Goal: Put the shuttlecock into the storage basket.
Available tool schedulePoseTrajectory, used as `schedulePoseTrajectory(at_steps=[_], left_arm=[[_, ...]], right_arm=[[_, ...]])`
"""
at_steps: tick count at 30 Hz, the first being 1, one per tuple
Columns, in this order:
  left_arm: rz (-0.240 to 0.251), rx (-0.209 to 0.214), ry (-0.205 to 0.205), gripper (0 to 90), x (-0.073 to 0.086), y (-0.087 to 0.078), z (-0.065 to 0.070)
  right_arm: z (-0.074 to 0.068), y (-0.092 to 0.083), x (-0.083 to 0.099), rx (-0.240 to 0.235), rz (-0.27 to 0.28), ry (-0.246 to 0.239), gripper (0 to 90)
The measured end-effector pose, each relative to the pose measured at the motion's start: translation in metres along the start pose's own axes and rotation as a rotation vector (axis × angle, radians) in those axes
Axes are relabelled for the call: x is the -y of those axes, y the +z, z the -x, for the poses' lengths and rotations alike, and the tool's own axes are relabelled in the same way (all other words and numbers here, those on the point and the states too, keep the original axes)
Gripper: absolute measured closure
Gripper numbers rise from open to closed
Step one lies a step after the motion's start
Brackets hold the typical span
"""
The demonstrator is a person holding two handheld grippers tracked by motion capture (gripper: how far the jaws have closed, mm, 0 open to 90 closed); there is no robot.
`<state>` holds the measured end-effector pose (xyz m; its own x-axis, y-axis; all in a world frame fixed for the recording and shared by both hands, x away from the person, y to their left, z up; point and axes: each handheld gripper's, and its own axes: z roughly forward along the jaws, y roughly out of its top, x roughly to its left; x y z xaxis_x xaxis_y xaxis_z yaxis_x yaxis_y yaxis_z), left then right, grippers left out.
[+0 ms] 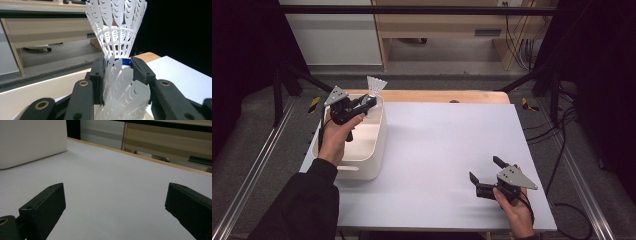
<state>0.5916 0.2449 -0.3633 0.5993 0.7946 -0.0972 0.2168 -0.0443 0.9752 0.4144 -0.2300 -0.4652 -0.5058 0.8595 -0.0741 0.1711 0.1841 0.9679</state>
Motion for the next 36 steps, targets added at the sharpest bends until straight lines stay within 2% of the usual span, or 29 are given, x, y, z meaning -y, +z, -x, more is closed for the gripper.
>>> schedulePoseTrajectory(at_steps=[11,36], left_arm=[[-0.010,0.002,0.001,64.7,0.0033,0.0019,-0.0011],[-0.075,0.002,0.014,64.7,0.0090,0.0074,-0.0013]], right_arm=[[0.0009,-0.0003,0.0001,0.000,0.001,0.000,3.2],[0.0008,-0.0003,0.0002,0.000,-0.001,-0.003,3.2]])
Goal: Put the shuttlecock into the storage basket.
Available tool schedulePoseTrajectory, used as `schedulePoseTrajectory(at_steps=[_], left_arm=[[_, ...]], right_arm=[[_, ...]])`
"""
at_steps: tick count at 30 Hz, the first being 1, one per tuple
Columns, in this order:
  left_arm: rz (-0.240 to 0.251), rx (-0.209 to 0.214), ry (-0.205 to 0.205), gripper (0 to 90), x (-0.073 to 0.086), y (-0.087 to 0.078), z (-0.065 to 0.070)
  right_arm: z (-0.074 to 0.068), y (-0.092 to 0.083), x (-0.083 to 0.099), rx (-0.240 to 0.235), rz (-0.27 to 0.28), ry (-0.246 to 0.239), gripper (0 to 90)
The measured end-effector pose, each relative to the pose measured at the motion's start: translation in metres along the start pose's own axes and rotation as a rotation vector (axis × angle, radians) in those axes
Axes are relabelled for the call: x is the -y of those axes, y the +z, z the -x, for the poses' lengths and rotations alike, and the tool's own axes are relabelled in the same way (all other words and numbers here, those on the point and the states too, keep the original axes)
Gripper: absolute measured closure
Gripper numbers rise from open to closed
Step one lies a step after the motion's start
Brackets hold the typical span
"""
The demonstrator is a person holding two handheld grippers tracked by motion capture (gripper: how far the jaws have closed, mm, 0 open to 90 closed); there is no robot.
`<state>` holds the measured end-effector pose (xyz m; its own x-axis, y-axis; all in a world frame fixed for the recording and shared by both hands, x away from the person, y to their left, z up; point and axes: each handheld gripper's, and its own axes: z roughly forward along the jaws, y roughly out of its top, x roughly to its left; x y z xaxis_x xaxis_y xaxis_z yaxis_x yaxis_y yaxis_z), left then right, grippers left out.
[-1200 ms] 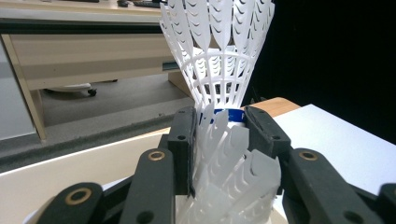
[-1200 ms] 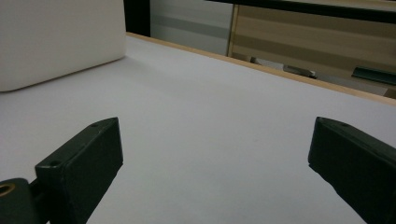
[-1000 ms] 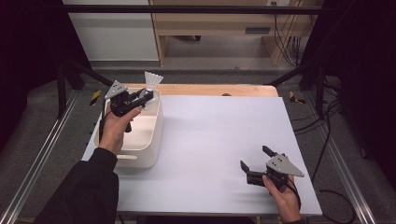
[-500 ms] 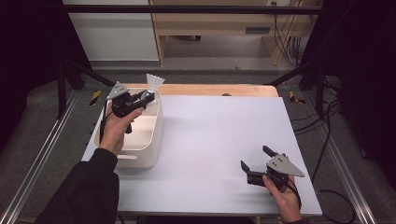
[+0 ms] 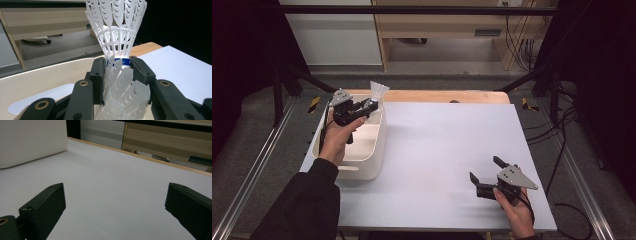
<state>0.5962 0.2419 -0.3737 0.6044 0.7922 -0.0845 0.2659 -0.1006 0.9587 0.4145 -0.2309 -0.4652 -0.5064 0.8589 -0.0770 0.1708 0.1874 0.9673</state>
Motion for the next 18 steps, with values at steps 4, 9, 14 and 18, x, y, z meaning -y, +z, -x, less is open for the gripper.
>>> schedulePoseTrajectory(at_steps=[4,9,14,18], left_arm=[[-0.011,-0.001,0.000,64.7,0.0010,0.0006,0.0000],[-0.024,0.007,0.003,64.7,0.0019,0.0018,0.0007],[-0.031,0.011,0.000,64.7,0.0032,0.0019,0.0007],[-0.031,0.012,0.000,64.7,0.0036,0.0021,0.0009]], right_arm=[[-0.0003,0.0000,0.0001,-0.001,-0.004,0.003,3.2],[-0.0002,0.0000,0.0002,-0.001,-0.004,0.002,3.2],[-0.0002,0.0005,0.0006,-0.002,-0.009,0.000,3.2],[-0.0003,0.0006,0.0006,-0.004,-0.008,0.001,3.2]])
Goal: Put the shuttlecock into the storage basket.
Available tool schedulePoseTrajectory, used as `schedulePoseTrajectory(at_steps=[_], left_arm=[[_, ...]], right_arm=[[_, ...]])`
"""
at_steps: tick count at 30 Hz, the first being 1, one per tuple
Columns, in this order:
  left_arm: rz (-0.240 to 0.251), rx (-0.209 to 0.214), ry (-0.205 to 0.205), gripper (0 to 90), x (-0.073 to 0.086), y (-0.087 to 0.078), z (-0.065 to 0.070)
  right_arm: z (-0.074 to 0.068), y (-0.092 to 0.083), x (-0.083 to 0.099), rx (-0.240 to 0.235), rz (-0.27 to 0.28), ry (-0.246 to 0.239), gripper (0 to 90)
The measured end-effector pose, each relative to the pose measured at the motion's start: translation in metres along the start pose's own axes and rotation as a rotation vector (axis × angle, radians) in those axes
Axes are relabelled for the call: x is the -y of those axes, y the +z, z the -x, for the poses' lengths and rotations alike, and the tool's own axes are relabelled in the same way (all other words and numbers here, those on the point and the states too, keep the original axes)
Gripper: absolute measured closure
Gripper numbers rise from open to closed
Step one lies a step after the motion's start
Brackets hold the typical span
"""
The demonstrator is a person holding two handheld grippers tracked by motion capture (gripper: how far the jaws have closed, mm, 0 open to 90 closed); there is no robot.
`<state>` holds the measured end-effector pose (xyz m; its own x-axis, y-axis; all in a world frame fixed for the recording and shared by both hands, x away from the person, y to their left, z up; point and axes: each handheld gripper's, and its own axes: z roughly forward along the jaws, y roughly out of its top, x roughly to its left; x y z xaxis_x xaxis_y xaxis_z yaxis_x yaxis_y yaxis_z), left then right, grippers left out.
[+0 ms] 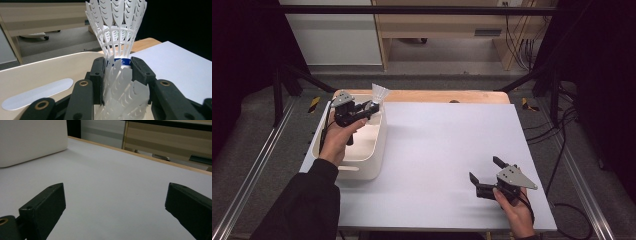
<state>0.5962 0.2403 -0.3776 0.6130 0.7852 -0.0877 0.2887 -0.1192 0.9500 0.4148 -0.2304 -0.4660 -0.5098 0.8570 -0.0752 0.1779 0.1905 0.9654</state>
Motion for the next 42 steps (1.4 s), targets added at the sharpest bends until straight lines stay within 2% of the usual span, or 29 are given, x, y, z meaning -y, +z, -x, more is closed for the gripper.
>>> schedulePoseTrajectory(at_steps=[9,17,29,33,42], left_arm=[[0.005,0.002,0.001,64.7,0.000,0.001,0.000],[-0.012,0.006,-0.004,64.7,0.002,0.002,0.000],[-0.028,-0.029,-0.054,64.6,0.005,0.004,-0.009],[-0.052,-0.040,-0.056,64.6,0.006,0.007,-0.011],[-0.050,-0.050,-0.055,64.6,0.004,0.015,-0.012]], right_arm=[[-0.001,0.001,0.001,-0.003,-0.004,-0.002,3.2],[0.000,0.000,0.000,-0.003,-0.003,-0.001,3.2],[-0.001,0.002,0.001,-0.011,-0.012,-0.001,3.3],[-0.001,0.002,0.001,-0.014,-0.014,-0.004,3.3],[-0.001,0.003,0.002,-0.021,-0.019,-0.003,3.3]])
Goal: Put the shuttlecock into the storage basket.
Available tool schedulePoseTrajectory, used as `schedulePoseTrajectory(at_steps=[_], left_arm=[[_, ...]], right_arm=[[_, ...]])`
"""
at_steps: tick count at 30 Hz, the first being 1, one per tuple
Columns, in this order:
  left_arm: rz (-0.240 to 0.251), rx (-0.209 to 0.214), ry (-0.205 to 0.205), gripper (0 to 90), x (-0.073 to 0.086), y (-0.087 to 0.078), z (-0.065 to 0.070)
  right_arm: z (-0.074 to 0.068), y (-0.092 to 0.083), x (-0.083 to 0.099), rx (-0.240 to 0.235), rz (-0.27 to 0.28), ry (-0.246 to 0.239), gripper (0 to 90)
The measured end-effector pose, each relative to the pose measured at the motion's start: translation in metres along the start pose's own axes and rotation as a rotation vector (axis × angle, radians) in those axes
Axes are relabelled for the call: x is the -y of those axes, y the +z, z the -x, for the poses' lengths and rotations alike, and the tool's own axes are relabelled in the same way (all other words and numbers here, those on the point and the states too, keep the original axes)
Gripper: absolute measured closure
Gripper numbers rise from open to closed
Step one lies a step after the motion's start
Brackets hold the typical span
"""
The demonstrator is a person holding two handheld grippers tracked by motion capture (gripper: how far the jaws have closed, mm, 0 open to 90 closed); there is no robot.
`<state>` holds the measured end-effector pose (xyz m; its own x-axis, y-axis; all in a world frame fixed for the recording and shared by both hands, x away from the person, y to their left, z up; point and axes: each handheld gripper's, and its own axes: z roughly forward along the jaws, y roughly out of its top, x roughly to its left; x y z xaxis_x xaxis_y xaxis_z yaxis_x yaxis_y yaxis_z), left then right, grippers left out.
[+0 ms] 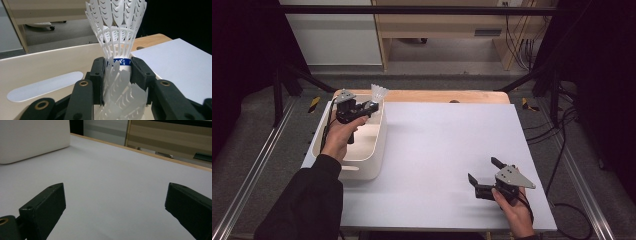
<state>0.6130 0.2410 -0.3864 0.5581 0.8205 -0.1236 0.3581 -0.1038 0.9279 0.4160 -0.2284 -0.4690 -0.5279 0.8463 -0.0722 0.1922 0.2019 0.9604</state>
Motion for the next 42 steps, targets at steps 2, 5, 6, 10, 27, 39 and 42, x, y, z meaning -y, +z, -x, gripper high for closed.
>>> schedulePoseTrajectory(at_steps=[2,5,6,10,27,39,42], left_arm=[[-0.004,-0.004,0.000,64.6,0.0002,0.0011,0.0000],[-0.014,-0.018,0.000,64.6,0.0012,0.0014,-0.0018],[-0.012,-0.017,-0.002,64.6,0.0014,0.0014,-0.0021],[-0.020,-0.016,0.006,64.6,0.0017,0.0023,-0.0016],[-0.031,-0.017,0.000,64.6,0.0028,0.0029,-0.0019],[-0.033,-0.015,-0.010,64.5,0.0033,0.0034,-0.0024],[-0.028,-0.016,-0.026,63.7,0.0034,0.0035,-0.0030]], right_arm=[[-0.0004,0.0003,0.0001,-0.003,-0.003,0.001,3.3],[-0.0009,0.0008,0.0003,-0.006,-0.006,-0.004,3.3],[-0.0013,0.0008,0.0003,-0.007,-0.007,-0.003,3.3],[-0.0018,0.0011,0.0005,-0.010,-0.010,-0.002,3.3],[-0.0021,0.0010,0.0004,-0.017,-0.011,-0.001,3.3],[-0.0024,0.0014,0.0004,-0.022,-0.013,-0.001,3.3],[-0.0024,0.0015,0.0005,-0.022,-0.013,0.000,3.3]])
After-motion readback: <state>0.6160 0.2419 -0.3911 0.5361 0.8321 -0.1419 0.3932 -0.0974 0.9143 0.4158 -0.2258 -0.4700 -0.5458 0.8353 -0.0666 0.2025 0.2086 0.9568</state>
